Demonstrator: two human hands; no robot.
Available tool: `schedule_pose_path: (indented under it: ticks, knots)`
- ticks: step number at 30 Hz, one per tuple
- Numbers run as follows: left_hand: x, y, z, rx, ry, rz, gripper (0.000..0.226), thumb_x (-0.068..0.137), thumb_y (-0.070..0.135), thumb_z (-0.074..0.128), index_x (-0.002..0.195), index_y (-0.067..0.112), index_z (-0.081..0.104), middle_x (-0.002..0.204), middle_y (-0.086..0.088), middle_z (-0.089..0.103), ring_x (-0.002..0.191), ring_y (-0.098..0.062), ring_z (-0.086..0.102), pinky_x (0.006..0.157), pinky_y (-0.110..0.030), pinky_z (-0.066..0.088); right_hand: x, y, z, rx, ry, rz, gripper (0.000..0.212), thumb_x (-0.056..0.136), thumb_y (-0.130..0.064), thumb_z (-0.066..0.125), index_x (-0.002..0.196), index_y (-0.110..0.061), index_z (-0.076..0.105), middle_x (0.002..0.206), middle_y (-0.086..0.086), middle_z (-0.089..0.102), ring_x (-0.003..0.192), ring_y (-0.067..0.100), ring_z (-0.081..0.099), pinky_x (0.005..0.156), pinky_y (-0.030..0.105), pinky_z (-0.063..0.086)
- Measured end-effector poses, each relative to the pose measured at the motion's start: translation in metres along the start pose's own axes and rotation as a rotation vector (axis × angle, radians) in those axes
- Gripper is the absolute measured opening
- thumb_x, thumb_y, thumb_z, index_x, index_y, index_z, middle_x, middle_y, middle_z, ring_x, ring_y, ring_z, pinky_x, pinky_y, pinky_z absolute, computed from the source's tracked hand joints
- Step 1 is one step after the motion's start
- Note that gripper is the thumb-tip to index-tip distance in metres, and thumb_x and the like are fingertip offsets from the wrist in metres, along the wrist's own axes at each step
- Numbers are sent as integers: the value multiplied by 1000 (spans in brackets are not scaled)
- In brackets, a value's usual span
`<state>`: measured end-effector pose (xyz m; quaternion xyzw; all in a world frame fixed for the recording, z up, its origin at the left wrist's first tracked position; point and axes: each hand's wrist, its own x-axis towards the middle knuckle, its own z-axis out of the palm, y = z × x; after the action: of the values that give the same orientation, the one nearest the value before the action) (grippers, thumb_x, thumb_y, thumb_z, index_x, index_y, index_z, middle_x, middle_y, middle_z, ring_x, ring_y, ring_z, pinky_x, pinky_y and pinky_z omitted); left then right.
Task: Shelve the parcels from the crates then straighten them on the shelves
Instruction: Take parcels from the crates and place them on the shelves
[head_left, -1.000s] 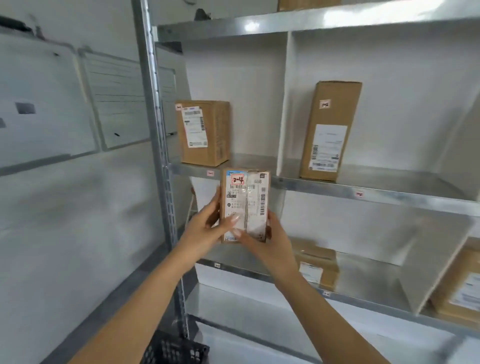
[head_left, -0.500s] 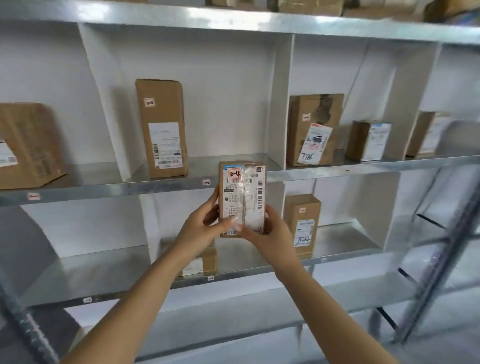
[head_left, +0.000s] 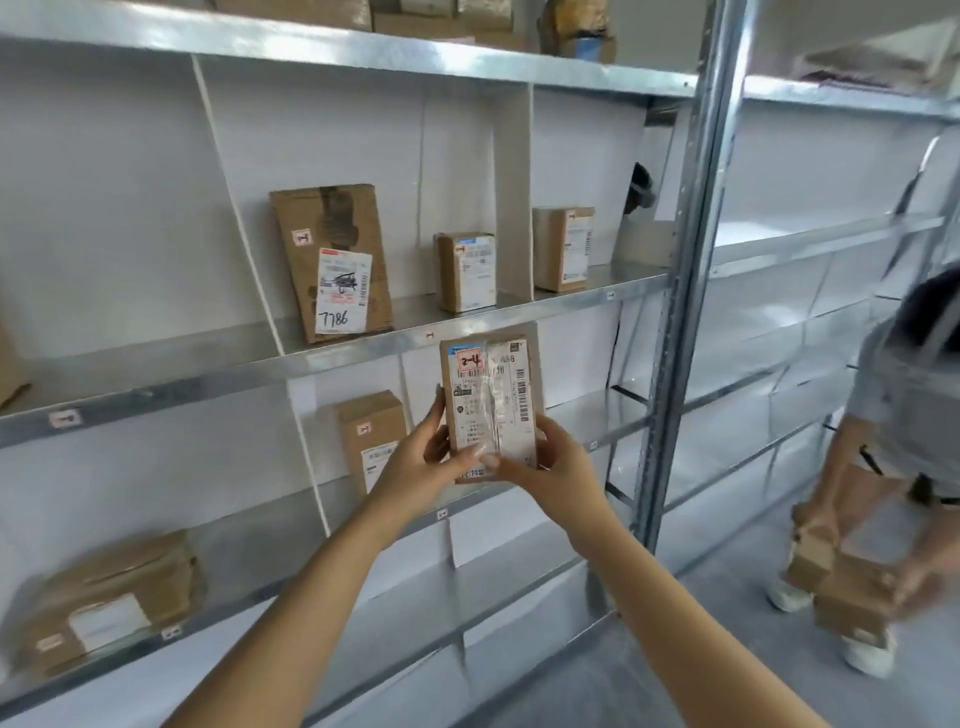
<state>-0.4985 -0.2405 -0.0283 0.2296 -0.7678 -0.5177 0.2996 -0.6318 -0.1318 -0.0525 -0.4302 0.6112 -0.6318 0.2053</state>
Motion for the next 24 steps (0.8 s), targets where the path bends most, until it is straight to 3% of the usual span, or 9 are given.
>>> schedule_pose_path:
  ticks: [3, 5, 8, 11, 14, 17, 20, 24]
  knots:
    - [25, 3, 43, -17, -66, -1, 79, 87, 20, 67, 150, 34, 21, 126, 14, 57, 118, -4, 54, 81, -7, 49, 9, 11, -45, -25, 51, 20, 55, 71, -25, 85, 115, -40, 57, 103, -11, 74, 93, 5, 70, 81, 26, 58]
    - [42, 1, 68, -23, -93, 1, 78, 88, 18, 66, 150, 34, 20, 129, 11, 58, 114, -2, 56, 79, -5, 48, 16, 21, -69, -36, 80, 29, 58, 71, -23, 85, 120, -34, 56, 105, -10, 73, 95, 6, 70, 81, 27, 58]
    - [75, -9, 98, -21, -141, 9, 77, 87, 21, 67, 149, 36, 23, 131, 8, 59, 115, -3, 58, 90, -17, 51, 31, 38, -101, -63, 120, 47, 59, 73, -20, 84, 123, -28, 55, 104, -14, 71, 94, 2, 69, 76, 21, 57]
    - [111, -24, 123, -37, -167, 7, 77, 85, 22, 69, 148, 38, 26, 129, 9, 61, 117, -6, 58, 99, -34, 50, 56, 59, -126, -117, 158, 87, 61, 71, -25, 84, 125, -24, 54, 109, -10, 71, 99, 8, 69, 82, 28, 59]
    - [152, -41, 142, -51, -165, 6, 79, 83, 19, 72, 147, 38, 28, 128, 6, 62, 118, -10, 58, 98, -36, 50, 91, 79, -146, -162, 185, 130, 63, 71, -21, 84, 126, -17, 54, 108, -8, 70, 98, 10, 68, 82, 31, 59]
    - [195, -56, 158, -67, -156, 4, 81, 84, 10, 70, 148, 34, 26, 128, 7, 58, 117, -10, 57, 94, -30, 52, 130, 97, -163, -230, 191, 172, 67, 68, -24, 87, 125, -16, 54, 112, -6, 69, 101, 13, 67, 84, 32, 59]
    - [232, -69, 173, -25, -124, 9, 85, 83, 10, 72, 140, 46, 21, 128, 9, 57, 118, -10, 57, 99, -37, 50, 166, 113, -179, -293, 176, 200, 70, 65, -25, 89, 124, -17, 51, 115, -5, 66, 104, 13, 64, 83, 25, 55]
    - [273, -89, 195, 50, -86, -15, 89, 81, 11, 73, 147, 39, 19, 129, 9, 58, 116, -9, 58, 101, -37, 48, 207, 140, -197, -340, 124, 207, 78, 65, -24, 89, 129, -22, 44, 119, -7, 63, 109, 15, 61, 92, 34, 55]
